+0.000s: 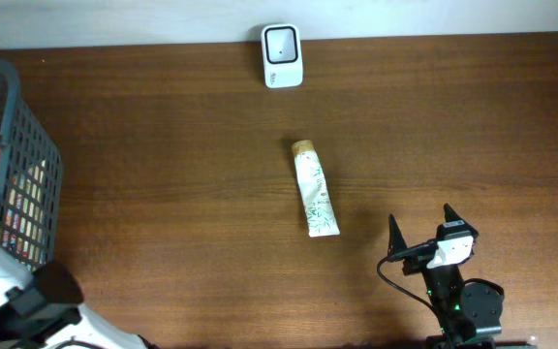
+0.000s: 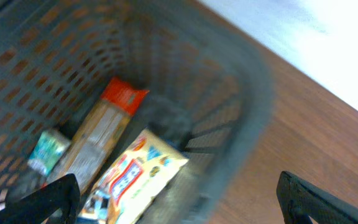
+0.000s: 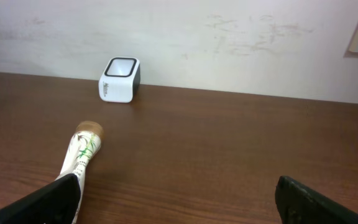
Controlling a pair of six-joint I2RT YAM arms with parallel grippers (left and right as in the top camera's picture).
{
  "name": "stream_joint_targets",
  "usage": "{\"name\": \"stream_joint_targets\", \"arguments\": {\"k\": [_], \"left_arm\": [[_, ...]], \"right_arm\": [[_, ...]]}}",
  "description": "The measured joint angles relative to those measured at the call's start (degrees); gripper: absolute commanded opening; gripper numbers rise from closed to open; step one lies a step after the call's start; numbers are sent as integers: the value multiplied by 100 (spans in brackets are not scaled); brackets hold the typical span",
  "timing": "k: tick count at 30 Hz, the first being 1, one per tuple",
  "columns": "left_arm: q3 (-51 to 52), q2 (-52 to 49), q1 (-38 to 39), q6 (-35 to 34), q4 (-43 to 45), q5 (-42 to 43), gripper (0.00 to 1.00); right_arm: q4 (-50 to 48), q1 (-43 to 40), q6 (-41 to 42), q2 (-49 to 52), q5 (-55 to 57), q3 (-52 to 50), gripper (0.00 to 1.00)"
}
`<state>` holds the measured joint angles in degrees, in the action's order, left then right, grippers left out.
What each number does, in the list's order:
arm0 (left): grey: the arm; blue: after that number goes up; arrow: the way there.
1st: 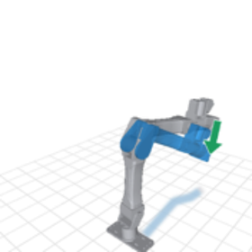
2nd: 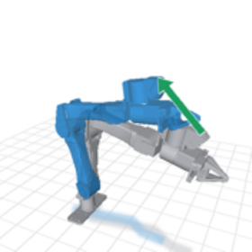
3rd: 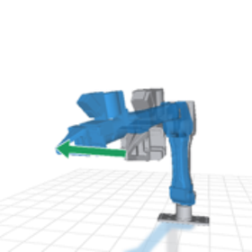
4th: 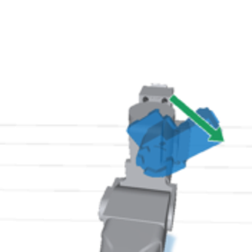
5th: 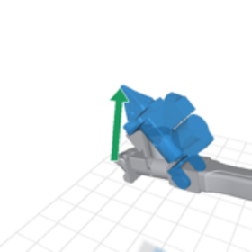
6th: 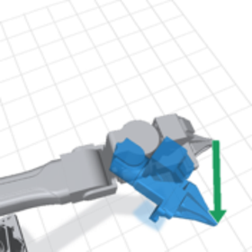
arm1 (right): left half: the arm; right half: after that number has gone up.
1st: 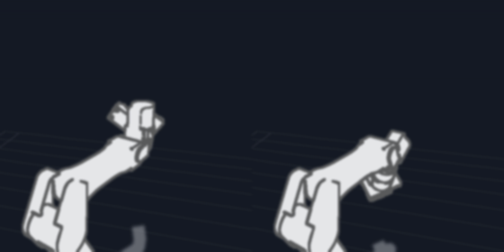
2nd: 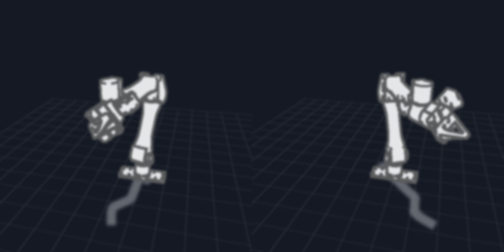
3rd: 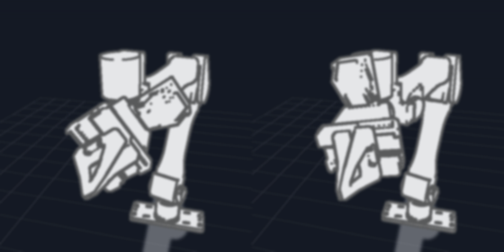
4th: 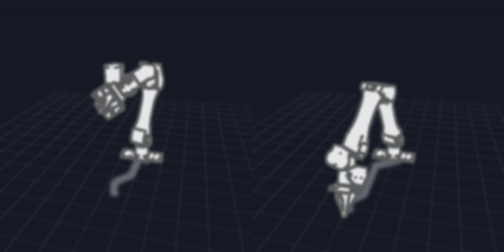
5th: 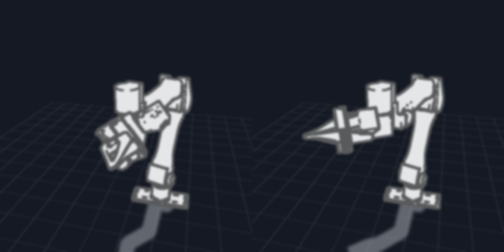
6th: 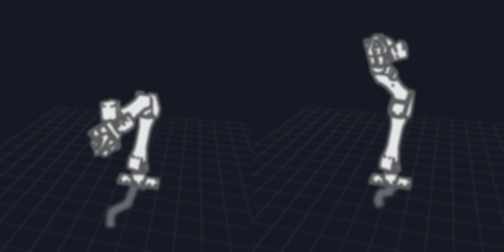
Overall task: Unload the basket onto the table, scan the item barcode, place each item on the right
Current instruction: 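Grasp the yellow snack bag in the basket and place it beside the tube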
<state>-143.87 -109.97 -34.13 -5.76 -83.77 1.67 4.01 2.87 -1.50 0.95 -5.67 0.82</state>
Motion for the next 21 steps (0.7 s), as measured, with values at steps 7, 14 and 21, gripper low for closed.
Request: {"name": "stream_joint_targets", "arguments": {"k": [7, 14, 21], "left_arm": [[918, -1167, -1134, 953, -448, 1025, 99], [2579, -1606, -1134, 1781, 459, 1176, 100], [3574, -1622, -1213, 2337, 1408, 1486, 99]], "right_arm": [[2, -2, 0, 0, 2, 0, 99], [2, 0, 0, 0, 0, 0, 99], [2, -2, 2, 0, 0, 0, 99]]}}
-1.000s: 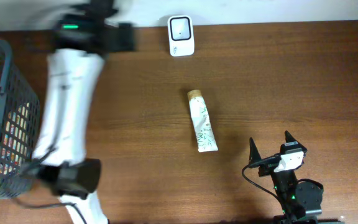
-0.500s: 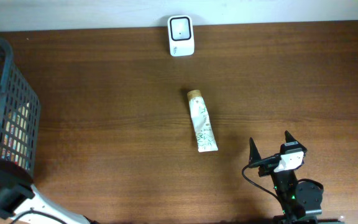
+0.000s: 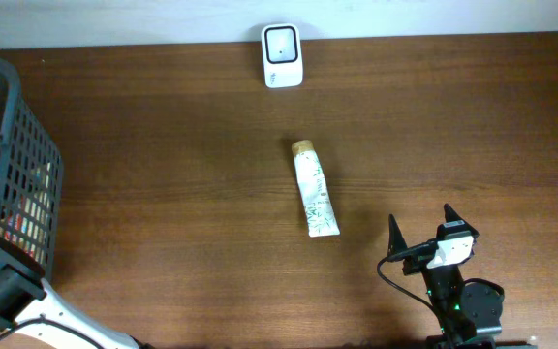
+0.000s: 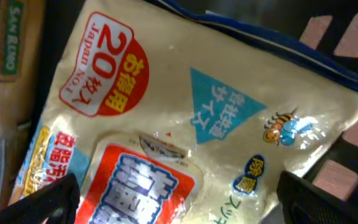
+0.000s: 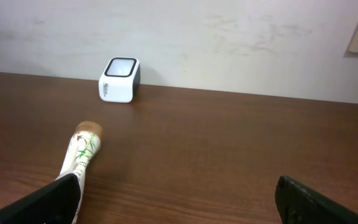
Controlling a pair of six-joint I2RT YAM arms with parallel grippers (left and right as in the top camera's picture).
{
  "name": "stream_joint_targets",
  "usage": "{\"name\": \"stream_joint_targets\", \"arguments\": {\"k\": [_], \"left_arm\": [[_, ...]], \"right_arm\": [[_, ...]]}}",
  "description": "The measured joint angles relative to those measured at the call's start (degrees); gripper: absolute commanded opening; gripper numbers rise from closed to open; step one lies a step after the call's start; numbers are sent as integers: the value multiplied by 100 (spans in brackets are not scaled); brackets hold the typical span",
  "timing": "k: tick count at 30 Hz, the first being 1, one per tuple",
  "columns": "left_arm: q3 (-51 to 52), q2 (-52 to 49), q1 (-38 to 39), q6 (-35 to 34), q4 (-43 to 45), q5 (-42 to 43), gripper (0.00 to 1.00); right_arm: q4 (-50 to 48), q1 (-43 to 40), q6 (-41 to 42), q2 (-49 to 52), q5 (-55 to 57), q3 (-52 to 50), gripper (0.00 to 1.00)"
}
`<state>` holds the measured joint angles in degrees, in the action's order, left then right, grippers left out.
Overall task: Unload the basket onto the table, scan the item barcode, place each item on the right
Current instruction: 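Grasp the yellow snack bag in the basket and place it beside the tube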
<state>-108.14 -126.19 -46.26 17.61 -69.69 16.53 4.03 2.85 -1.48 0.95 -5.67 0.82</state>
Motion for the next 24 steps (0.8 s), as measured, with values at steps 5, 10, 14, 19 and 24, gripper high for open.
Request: {"name": "stream_joint_targets", "arguments": {"k": [5, 10, 14, 19, 24], "left_arm": [[485, 37, -15, 92, 636, 13, 55], [518, 52, -7, 142, 743, 90, 0], [361, 59, -4, 17, 520, 127, 0], [-1700, 4, 22, -105, -927, 98, 0], [-3683, 767, 22, -114, -1635, 107, 0]], "right_arm": [[0, 2, -4, 0, 0, 0, 99], [0, 0, -2, 0, 0, 0, 99], [0, 2, -2, 0, 0, 0, 99], [0, 0, -2, 0, 0, 0, 99], [0, 0, -2, 0, 0, 0, 99]]}}
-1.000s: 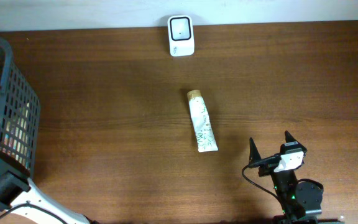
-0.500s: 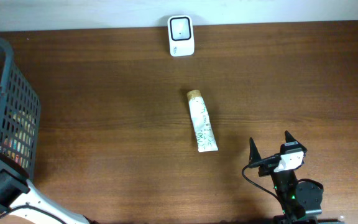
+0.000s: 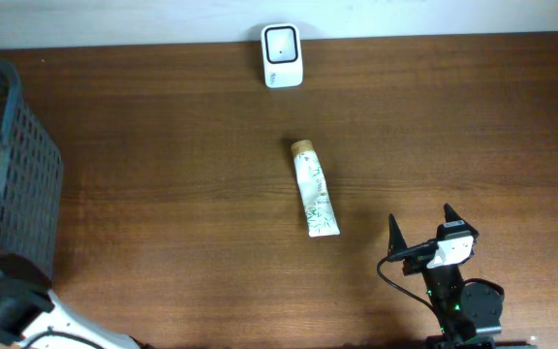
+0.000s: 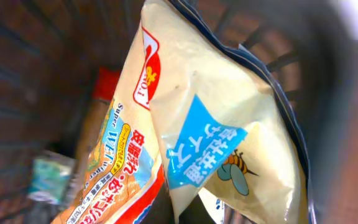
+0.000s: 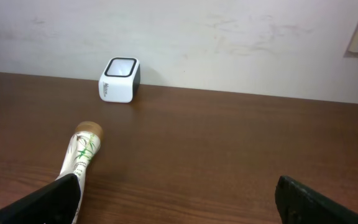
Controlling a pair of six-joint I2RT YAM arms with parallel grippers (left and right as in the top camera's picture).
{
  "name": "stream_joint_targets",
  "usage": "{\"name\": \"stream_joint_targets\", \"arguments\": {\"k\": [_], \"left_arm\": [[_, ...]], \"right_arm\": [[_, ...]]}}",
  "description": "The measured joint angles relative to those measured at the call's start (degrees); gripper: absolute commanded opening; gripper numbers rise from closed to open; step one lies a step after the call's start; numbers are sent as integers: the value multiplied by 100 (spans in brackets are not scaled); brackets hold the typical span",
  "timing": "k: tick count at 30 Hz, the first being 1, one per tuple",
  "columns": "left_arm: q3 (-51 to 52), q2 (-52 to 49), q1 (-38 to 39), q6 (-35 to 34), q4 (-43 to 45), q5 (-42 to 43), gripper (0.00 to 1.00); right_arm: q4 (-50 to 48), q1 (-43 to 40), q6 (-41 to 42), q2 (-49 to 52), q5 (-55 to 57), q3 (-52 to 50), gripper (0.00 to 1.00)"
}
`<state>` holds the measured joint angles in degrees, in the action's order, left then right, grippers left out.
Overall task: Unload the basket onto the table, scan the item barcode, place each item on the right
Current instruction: 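Grasp the yellow snack bag in the basket and place it beside the tube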
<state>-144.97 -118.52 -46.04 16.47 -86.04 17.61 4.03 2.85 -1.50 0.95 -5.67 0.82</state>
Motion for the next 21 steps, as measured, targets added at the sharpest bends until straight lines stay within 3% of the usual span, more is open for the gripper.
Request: {"name": "stream_joint_targets", "arguments": {"k": [7, 12, 16, 21], "left_arm": [[-186, 1585, 374, -507, -85, 763, 0], [-188, 1869, 2629, -734, -863, 1043, 0], [1027, 1589, 4286, -1003, -695, 852, 0], [3882, 1187, 5630, -2312, 1379, 313, 0]], "right_arm": [[0, 0, 0, 0, 0, 0, 99], [0, 0, 2, 0, 0, 0, 99], [-2, 2, -2, 0, 0, 2, 99], [-4, 0, 0, 2, 2, 0, 99]]}}
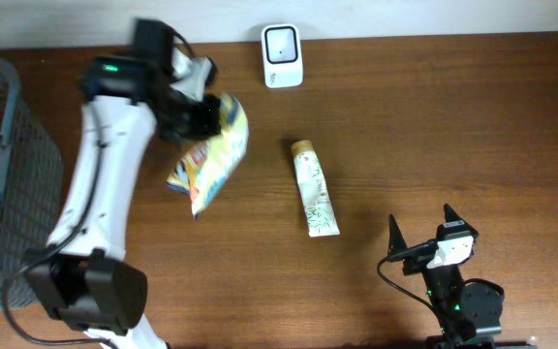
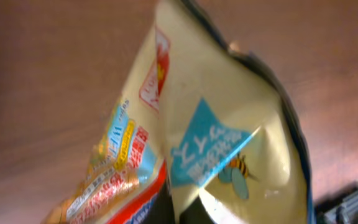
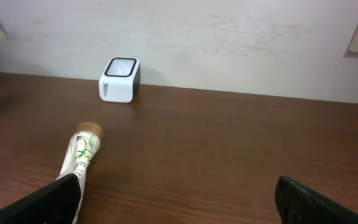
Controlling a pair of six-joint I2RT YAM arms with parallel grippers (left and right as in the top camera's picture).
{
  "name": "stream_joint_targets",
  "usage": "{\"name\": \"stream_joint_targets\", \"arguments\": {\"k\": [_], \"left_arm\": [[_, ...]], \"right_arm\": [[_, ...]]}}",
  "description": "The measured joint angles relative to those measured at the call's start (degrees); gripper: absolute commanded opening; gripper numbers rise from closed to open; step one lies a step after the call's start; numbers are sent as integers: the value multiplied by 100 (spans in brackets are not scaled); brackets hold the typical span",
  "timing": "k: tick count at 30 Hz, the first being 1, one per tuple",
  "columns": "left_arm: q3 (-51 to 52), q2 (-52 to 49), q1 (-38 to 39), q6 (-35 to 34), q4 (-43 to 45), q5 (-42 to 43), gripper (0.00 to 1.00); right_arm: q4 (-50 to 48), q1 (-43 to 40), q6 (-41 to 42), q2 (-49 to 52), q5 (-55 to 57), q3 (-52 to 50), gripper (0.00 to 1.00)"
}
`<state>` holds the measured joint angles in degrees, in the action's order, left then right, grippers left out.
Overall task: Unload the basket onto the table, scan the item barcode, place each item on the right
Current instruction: 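Grasp the yellow snack bag in the basket and place it beside the tube, then take the orange-wrapped biscuit pack from the basket and lay it left of the bag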
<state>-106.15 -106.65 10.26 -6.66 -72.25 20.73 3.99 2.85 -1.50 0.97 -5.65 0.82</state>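
Observation:
A yellow snack bag (image 1: 211, 155) with red and blue print hangs above the table, and my left gripper (image 1: 201, 109) is shut on its top edge. The same bag (image 2: 216, 143) fills the left wrist view, so the fingers are mostly hidden. The white barcode scanner (image 1: 282, 43) stands at the back edge, right of the bag. A white tube with green leaves (image 1: 316, 189) lies mid-table. My right gripper (image 1: 421, 225) stands open near the front right, nothing between its fingers (image 3: 316, 199).
A grey mesh basket (image 1: 37, 194) stands at the left edge with a red-topped package and other goods inside. The right wrist view shows the scanner (image 3: 120, 79) by the white wall and the tube (image 3: 79, 155) in front of it.
My left gripper, then in the basket with the bag, is now over the table just left of the scanner, still holding the bag. The right arm, tube and scanner have not moved.
My left gripper was open above the basket, with the goods below it. Then it was close over the yellow bag, still open. Then it was shut on the bag inside the basket. Now the bag hangs over the table near the scanner.

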Motion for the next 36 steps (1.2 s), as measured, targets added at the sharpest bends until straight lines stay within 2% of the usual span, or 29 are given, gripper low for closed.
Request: {"name": "stream_joint_targets", "arguments": {"k": [3, 4, 5, 6, 7, 9, 12, 14, 16, 18, 20, 22, 27, 31, 36], "left_arm": [[1526, -26, 501, -1182, 1475, -131, 0], [2098, 20, 645, -1731, 2341, -164, 0], [2535, 11, 778, -2188, 2809, -173, 0], [2850, 11, 907, -2577, 3143, -192, 16], [3154, 9, 1064, -2946, 3486, -219, 58], [3292, 9, 1281, -3305, 3646, -374, 100], [3281, 13, 1296, -3390, 3740, -562, 99], [3106, 15, 1252, -3193, 3517, -667, 99], [2592, 164, 1088, -2822, 3027, -951, 99], [1626, 671, 748, -2002, 2420, -1401, 99], [595, 1108, 238, -1231, 1646, -1725, 99], [-168, 1534, -632, -717, 1239, -2111, 99], [-518, 2138, -3077, 269, 1113, -2514, 100], [-518, 1794, -4575, 837, 1193, -2594, 100], [-518, 437, -5010, 1460, 1714, -2586, 99]], "right_arm": [[2, 0, 0, 4, 0, 0, 99], [2, 0, 0, -2, -2, 0, 99], [4, 0, -2, 0, -2, 0, 99], [4, 0, 0, 0, -2, 0, 99], [4, 0, 0, -2, -2, 0, 99], [4, 0, 2, -2, -2, 0, 99], [4, 0, 0, -2, -2, 0, 98], [4, 0, 2, -2, -2, 0, 99], [4, 0, 0, -2, 0, 0, 99], [4, 0, 0, -2, -2, 0, 99], [2, 0, -2, -2, -2, 0, 99], [2, 2, 0, -2, -2, 0, 99], [2, 0, 2, -2, -2, 0, 99], [4, 0, 0, -2, -2, 0, 99], [4, 2, 0, -2, -2, 0, 99]]}}
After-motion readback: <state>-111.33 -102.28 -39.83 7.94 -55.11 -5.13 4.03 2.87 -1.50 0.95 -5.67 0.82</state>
